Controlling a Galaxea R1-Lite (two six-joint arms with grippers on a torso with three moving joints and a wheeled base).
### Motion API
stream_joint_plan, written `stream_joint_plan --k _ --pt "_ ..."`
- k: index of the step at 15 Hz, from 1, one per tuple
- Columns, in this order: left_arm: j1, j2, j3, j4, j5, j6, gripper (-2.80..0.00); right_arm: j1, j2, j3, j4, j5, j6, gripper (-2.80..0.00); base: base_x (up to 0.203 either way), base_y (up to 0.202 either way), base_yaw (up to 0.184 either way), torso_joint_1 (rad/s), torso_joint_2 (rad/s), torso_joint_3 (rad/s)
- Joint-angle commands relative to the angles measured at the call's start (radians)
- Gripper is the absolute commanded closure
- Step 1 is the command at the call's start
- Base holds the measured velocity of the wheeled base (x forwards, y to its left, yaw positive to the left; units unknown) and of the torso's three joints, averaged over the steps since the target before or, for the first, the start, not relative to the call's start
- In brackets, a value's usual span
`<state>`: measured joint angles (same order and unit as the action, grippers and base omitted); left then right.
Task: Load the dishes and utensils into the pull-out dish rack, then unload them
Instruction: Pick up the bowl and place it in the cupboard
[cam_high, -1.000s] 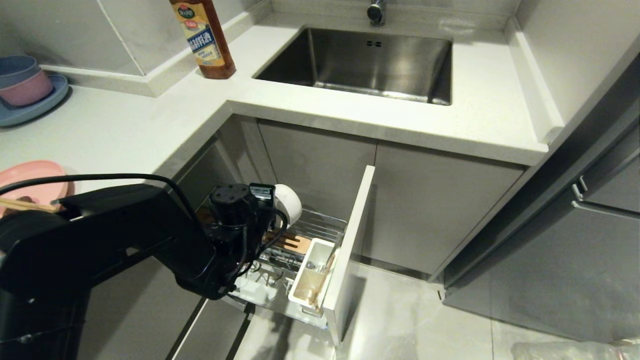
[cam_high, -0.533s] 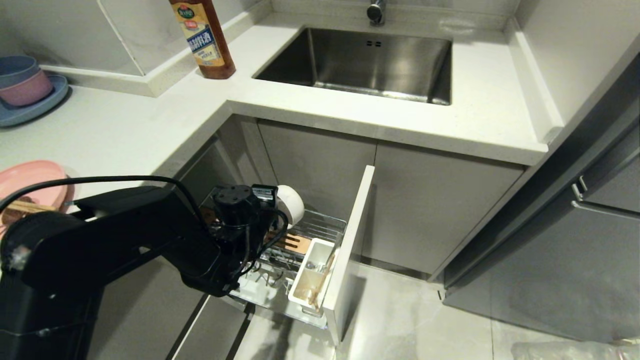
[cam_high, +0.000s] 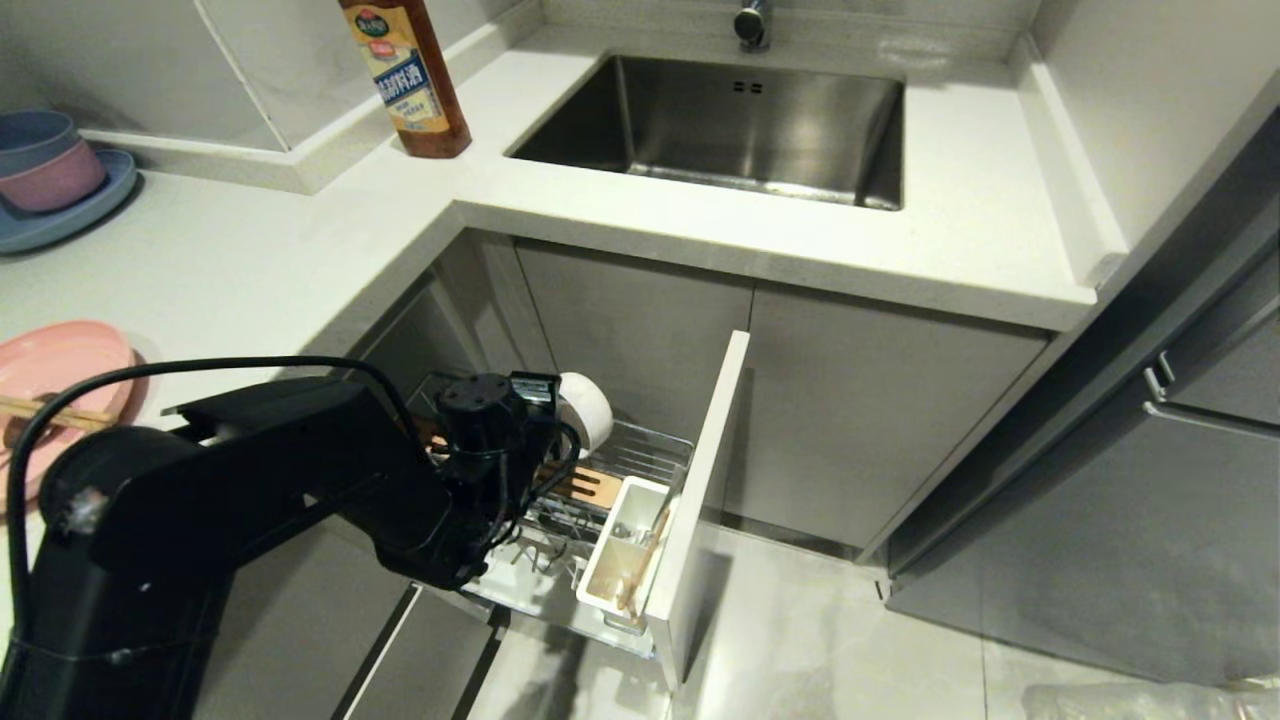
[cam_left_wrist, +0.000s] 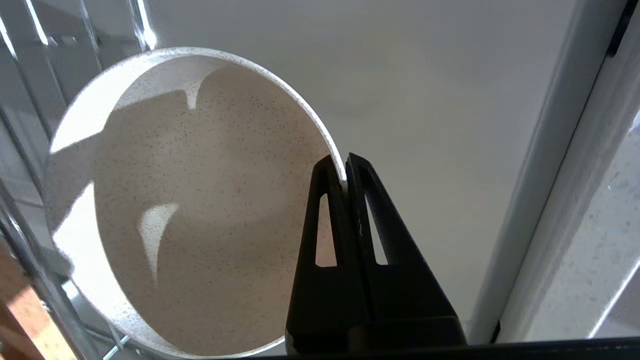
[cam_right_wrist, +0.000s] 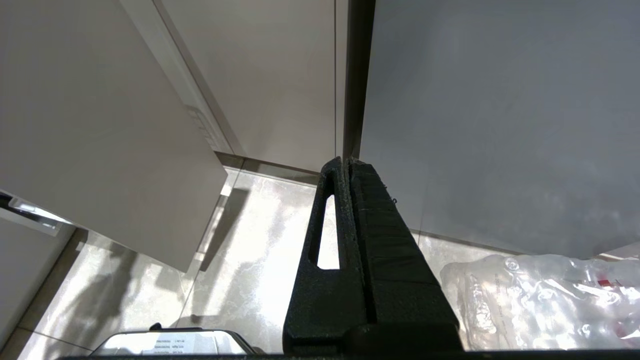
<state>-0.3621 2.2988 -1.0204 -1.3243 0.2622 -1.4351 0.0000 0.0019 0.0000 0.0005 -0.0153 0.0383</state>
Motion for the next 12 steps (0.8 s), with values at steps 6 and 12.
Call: stream_joint_plan --k 6,12 --pt "0.006 0.016 -0.012 -0.006 -0.003 -0.01 0.0 0.0 0.0 0.003 0.001 0.0 0.0 0.0 0.0 0.0 0.0 0.0 0.0 0.0" --pt "0.008 0.016 -0.01 -0.001 -0.003 -0.01 0.0 0.0 0.0 0.002 0.0 0.0 0.0 0.0 0.0 0.0 0.0 0.0 0.0 0.0"
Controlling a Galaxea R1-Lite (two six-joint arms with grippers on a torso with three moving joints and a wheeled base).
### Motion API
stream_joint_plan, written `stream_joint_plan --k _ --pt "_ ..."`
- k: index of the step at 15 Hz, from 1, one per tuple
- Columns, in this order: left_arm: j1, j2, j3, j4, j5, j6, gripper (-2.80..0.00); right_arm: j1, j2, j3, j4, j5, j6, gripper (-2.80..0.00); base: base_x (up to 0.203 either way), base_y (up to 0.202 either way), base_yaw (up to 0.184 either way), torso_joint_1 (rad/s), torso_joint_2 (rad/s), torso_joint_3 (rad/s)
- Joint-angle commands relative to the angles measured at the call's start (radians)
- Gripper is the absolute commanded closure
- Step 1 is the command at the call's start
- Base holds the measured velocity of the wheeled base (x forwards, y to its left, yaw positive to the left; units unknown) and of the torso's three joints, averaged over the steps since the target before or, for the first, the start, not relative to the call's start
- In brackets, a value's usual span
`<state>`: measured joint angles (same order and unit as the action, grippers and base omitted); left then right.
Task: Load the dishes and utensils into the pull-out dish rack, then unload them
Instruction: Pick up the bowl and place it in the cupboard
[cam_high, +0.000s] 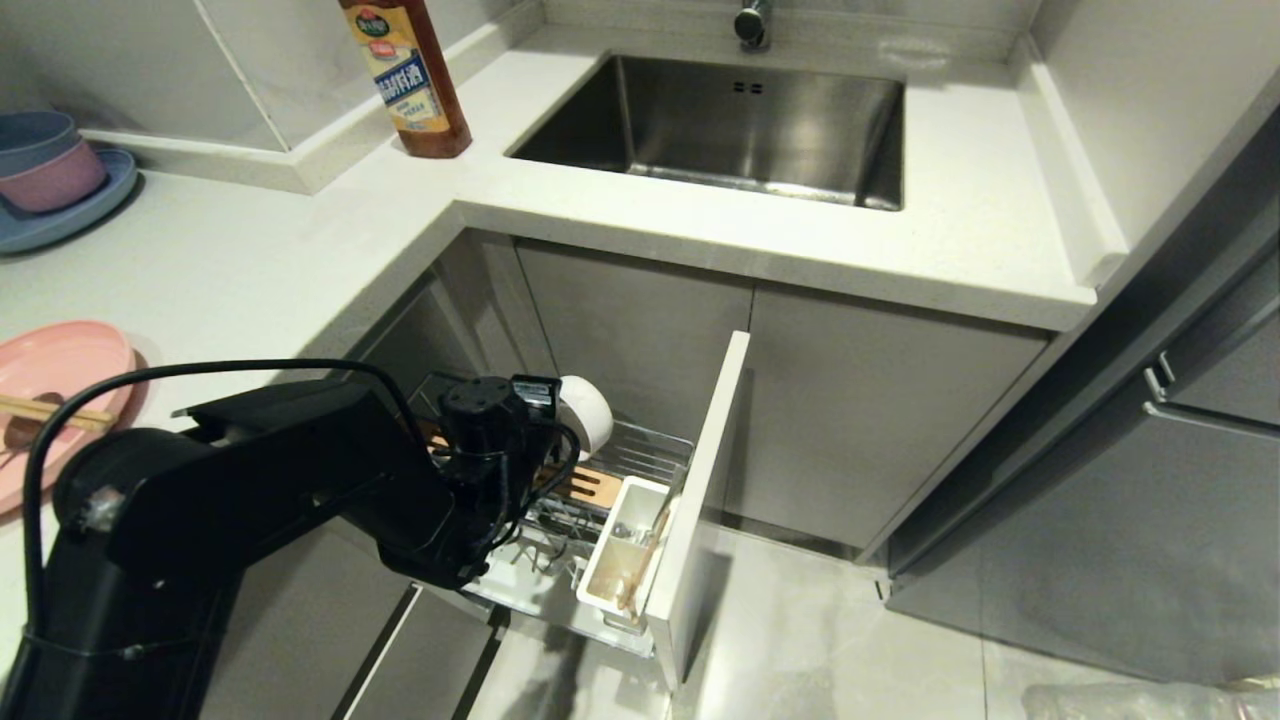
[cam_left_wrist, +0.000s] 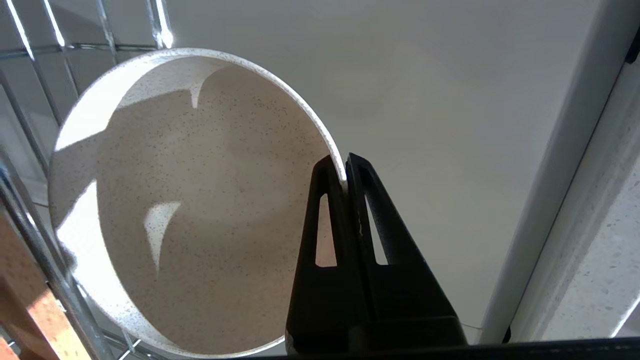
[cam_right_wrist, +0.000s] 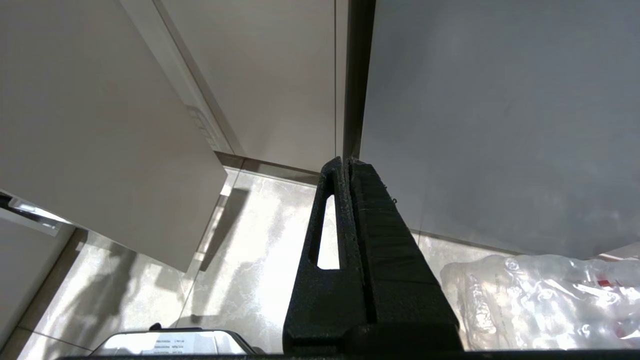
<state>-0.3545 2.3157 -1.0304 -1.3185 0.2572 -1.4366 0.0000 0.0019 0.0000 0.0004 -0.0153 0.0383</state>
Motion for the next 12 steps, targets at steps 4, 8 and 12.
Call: stream_joint_plan --k 4,8,12 --pt "0.0 -0.004 0.003 0.004 0.002 -0.008 0.0 0.0 0.0 0.003 0.001 0.0 0.0 0.0 0.0 0.0 0.0 0.0 0.0 0.0" --pt "0.0 -0.001 0.001 0.002 0.002 -0.008 0.0 0.0 0.0 0.002 0.0 0.0 0.0 0.0 0.0 0.0 0.0 0.0 0.0 0.0" --pt "0.0 0.001 -0.002 0.002 0.001 -0.007 0.0 0.0 0.0 0.003 0.0 0.0 0.0 0.0 0.0 0.0 0.0 0.0 0.0 0.0"
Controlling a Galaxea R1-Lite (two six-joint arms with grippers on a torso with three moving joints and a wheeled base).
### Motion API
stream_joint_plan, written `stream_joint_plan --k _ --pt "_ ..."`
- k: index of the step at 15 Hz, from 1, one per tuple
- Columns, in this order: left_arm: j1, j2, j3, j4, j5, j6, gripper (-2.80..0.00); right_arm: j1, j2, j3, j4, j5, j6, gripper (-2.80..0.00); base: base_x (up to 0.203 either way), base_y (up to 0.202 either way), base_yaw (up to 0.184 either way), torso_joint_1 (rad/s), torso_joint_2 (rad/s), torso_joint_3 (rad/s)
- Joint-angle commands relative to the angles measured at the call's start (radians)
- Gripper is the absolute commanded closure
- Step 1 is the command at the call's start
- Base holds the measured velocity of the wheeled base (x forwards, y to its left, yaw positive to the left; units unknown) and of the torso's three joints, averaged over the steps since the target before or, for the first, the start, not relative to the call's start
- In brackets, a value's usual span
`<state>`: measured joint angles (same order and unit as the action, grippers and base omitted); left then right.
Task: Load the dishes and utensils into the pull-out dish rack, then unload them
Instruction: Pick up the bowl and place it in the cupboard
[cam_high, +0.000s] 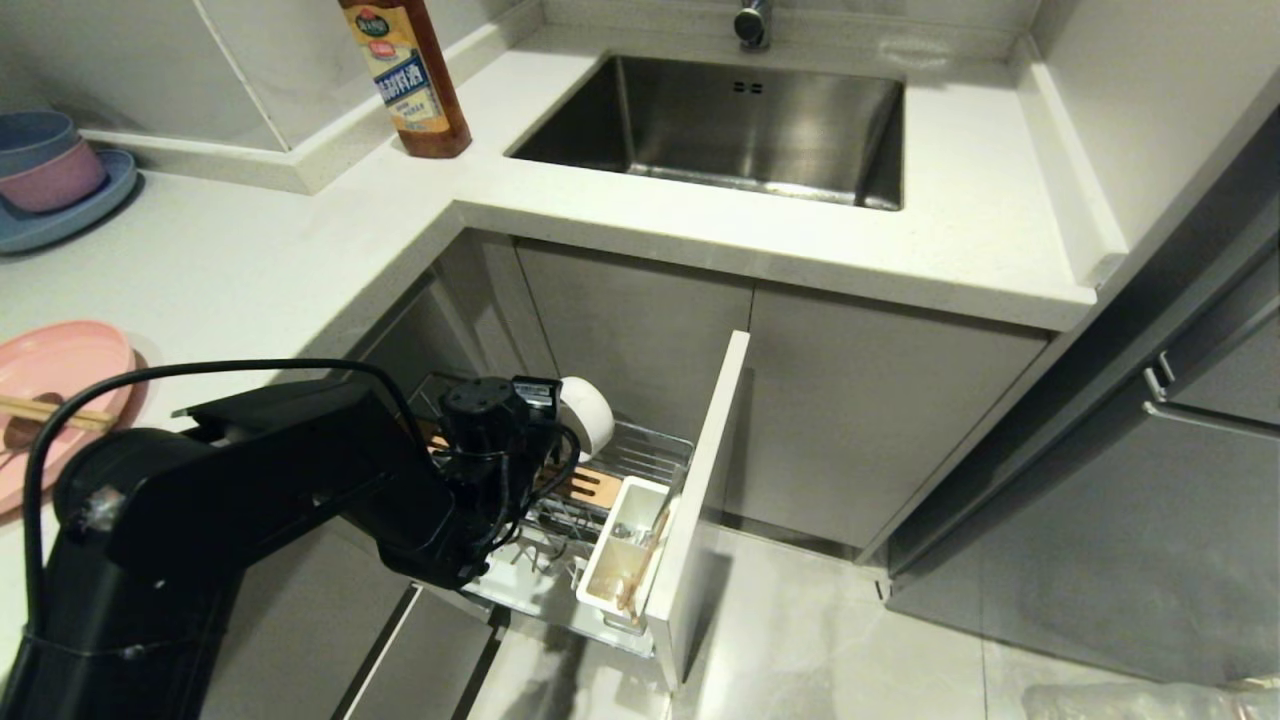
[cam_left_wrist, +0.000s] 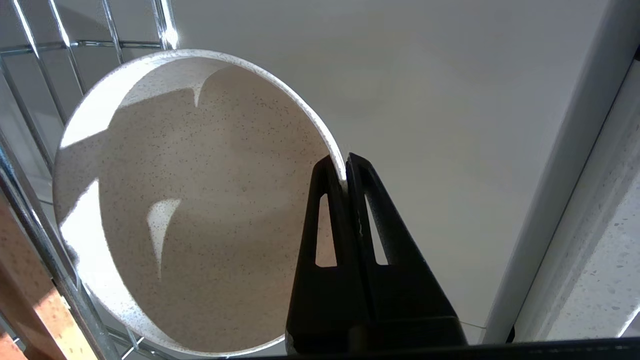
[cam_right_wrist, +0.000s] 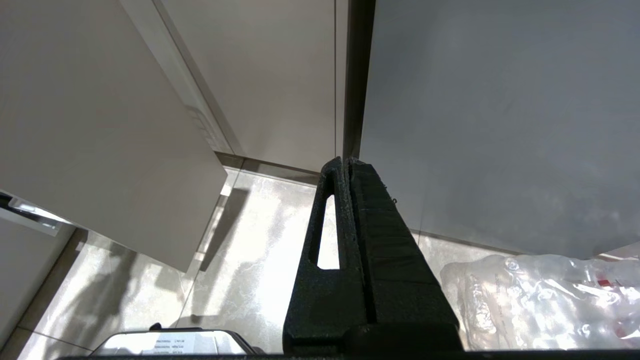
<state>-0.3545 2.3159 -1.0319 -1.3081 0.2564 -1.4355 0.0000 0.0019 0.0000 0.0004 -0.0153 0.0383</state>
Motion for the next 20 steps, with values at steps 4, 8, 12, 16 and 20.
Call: stream_joint_plan --k 4,8,12,16,20 --pt "0.002 0.005 -0.001 -0.008 0.0 -0.006 0.0 0.0 0.0 0.003 0.0 0.0 0.0 0.0 0.0 0.0 0.0 0.0 0.0 0.0" --pt "0.002 0.009 -0.007 -0.01 -0.002 -0.005 0.0 0.0 0.0 0.002 0.001 0.0 0.0 0.0 0.0 0.0 0.0 0.0 0.0 0.0" --pt "0.002 0.016 -0.011 -0.008 -0.002 -0.002 -2.8 0.0 0.0 0.003 0.0 0.0 0.0 0.0 0.0 0.0 0.0 0.0 0.0 0.0" --pt "0.002 0.008 -0.007 -0.007 0.0 -0.003 -2.8 0.0 0.0 0.003 0.0 0.0 0.0 0.0 0.0 0.0 0.0 0.0 0.0 0.0" --pt "-0.001 -0.098 0.05 0.003 0.0 -0.003 -2.8 0.0 0.0 0.002 0.0 0.0 0.0 0.0 0.0 0.0 0.0 0.0 0.0 0.0"
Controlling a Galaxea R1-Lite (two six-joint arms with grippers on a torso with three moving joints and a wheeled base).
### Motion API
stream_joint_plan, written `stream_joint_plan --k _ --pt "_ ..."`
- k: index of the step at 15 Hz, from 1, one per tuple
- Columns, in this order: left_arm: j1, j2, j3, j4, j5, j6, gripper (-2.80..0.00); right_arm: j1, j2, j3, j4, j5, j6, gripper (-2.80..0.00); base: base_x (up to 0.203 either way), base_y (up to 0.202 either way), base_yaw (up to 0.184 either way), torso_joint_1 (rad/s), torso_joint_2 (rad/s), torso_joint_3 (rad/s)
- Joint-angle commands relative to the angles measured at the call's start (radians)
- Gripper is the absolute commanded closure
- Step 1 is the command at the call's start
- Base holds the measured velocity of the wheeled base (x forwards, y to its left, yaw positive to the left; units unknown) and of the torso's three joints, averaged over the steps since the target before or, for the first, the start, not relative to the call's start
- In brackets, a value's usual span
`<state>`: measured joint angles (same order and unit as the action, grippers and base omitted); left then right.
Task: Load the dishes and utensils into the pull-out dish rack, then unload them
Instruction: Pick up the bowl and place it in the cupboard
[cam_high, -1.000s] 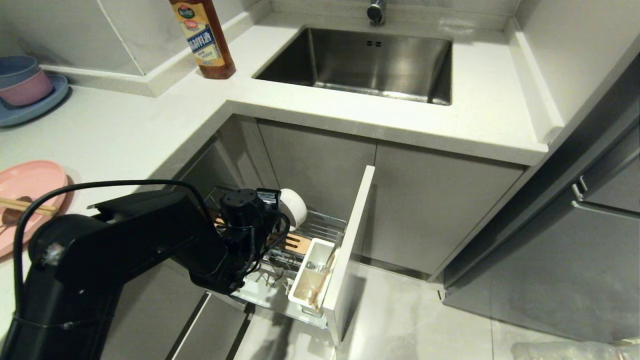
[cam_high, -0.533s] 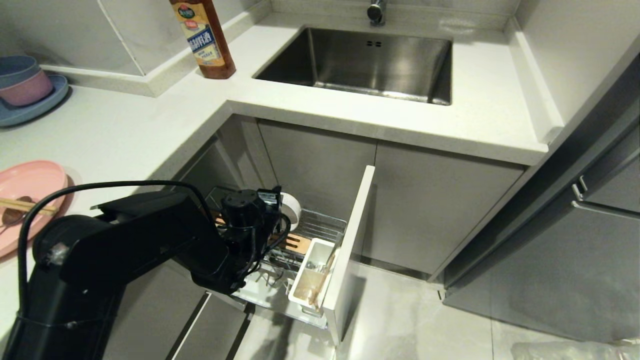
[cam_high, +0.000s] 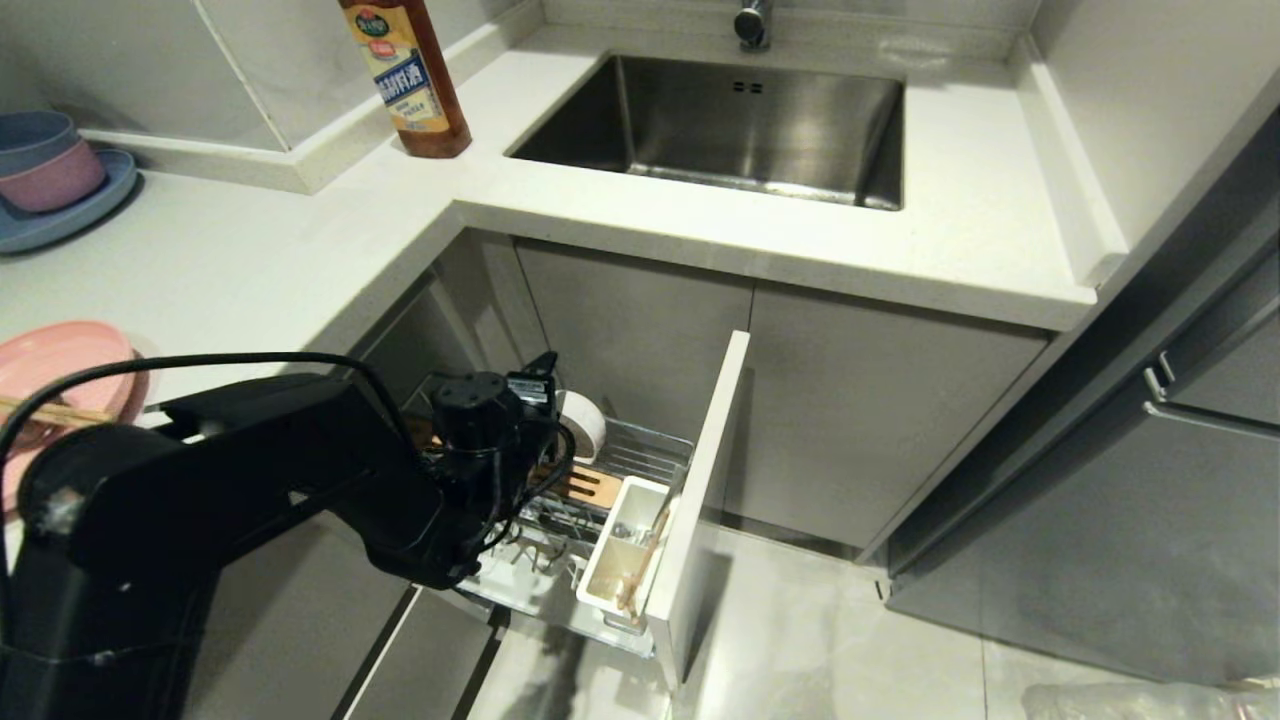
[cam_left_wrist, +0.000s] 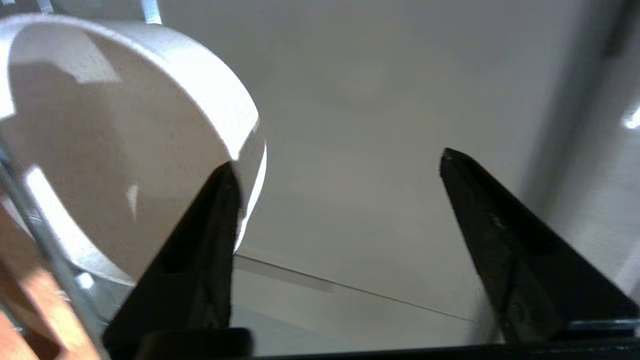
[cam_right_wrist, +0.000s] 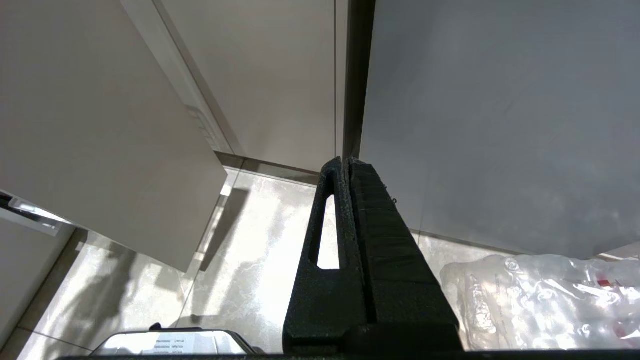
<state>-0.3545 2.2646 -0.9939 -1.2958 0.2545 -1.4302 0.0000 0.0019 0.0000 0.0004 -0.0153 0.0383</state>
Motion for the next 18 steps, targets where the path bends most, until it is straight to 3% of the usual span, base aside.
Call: stream_joint_plan --k 1,3,4,5,9,12,18 --pt "-0.001 -0.084 0.029 -0.002 0.004 -0.006 -2.8 0.0 0.0 0.002 0.0 -0.001 0.0 0.0 0.0 0.0 0.0 0.0 0.0 0.0" --pt "-0.002 -0.163 0.063 0.021 0.009 0.01 -2.8 0.0 0.0 0.002 0.0 0.0 0.0 0.0 0.0 0.0 0.0 0.0 0.0 0.0" --pt "-0.004 -0.197 0.079 0.027 0.011 0.032 -1.72 0.0 0.0 0.003 0.0 0.0 0.0 0.0 0.0 0.0 0.0 0.0 0.0 0.0" --pt "-0.004 -0.224 0.099 0.032 0.011 0.062 0.0 0.0 0.0 0.002 0.0 0.0 0.0 0.0 0.0 0.0 0.0 0.0 0.0 0.0" --pt "-0.012 -0.306 0.125 0.171 0.011 0.132 0.0 0.0 0.0 0.003 0.0 0.0 0.0 0.0 0.0 0.0 0.0 0.0 0.0 0.0" --pt "-0.012 -0.305 0.135 0.229 0.018 0.057 0.0 0.0 0.0 0.003 0.0 0.0 0.0 0.0 0.0 0.0 0.0 0.0 0.0 0.0" --pt "-0.009 -0.273 0.119 0.233 0.014 0.053 0.0 0.0 0.0 0.002 0.0 -0.001 0.0 0.0 0.0 0.0 0.0 0.0 0.0 0.0"
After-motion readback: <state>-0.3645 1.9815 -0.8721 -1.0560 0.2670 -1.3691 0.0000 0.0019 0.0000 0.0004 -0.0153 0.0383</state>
